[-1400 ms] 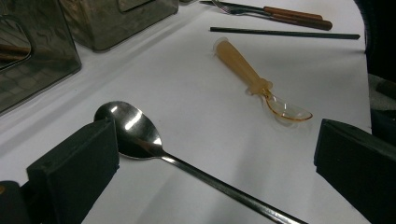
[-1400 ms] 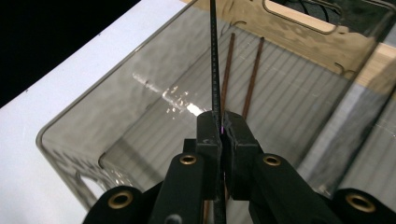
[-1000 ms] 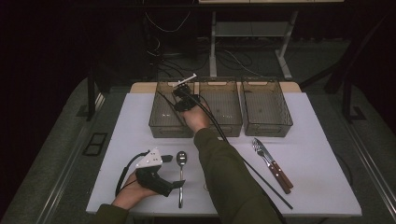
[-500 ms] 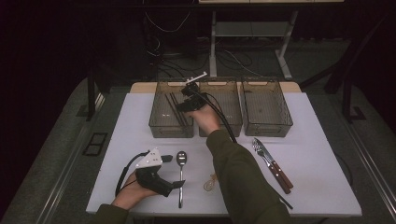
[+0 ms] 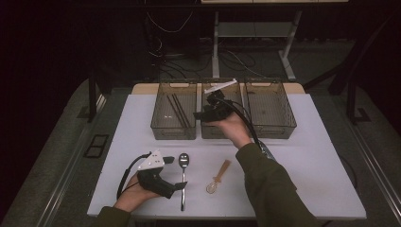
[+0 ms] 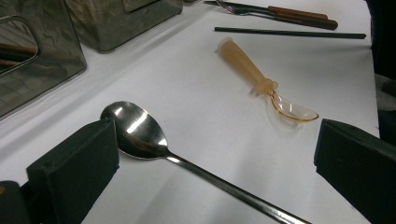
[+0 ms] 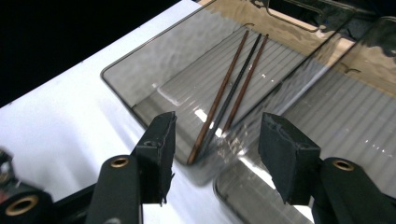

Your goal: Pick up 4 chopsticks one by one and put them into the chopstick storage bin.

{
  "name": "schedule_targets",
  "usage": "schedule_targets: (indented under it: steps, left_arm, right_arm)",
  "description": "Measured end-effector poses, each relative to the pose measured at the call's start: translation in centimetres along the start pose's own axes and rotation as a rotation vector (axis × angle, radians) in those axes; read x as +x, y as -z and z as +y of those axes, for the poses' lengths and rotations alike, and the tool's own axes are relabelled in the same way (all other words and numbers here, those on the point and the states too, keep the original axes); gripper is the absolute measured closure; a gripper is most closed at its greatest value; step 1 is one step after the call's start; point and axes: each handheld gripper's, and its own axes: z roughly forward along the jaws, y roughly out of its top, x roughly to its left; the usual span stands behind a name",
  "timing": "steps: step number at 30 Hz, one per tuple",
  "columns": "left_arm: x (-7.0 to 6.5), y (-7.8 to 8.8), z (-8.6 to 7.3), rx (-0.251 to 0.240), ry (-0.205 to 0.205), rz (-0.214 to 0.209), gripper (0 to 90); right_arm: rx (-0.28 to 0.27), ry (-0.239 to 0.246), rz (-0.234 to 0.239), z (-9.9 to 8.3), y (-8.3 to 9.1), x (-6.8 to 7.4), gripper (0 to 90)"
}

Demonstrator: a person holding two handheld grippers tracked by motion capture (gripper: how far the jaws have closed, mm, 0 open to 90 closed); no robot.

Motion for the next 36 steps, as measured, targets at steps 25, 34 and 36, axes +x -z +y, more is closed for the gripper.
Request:
schedule_targets:
  steps: [25,34,36]
  left_arm:
    - [0.2,0.1,-0.1,0.014,0.006,0.009,0.0]
    - [0.2,0.1,-0.2,0.012,0.011,0.014,0.0]
    - [0.2,0.1,-0.2,0.017,0.015,0.016,0.0]
  right_arm:
    - [-0.036,0.046,0.027,-9.2,7.9,-2.0,42.3]
    - [-0.032,0.019,0.019,-13.4,10.3,-2.8,42.4]
    - [-0.025,0.011,0.014,-14.4,10.7,-2.9,42.4]
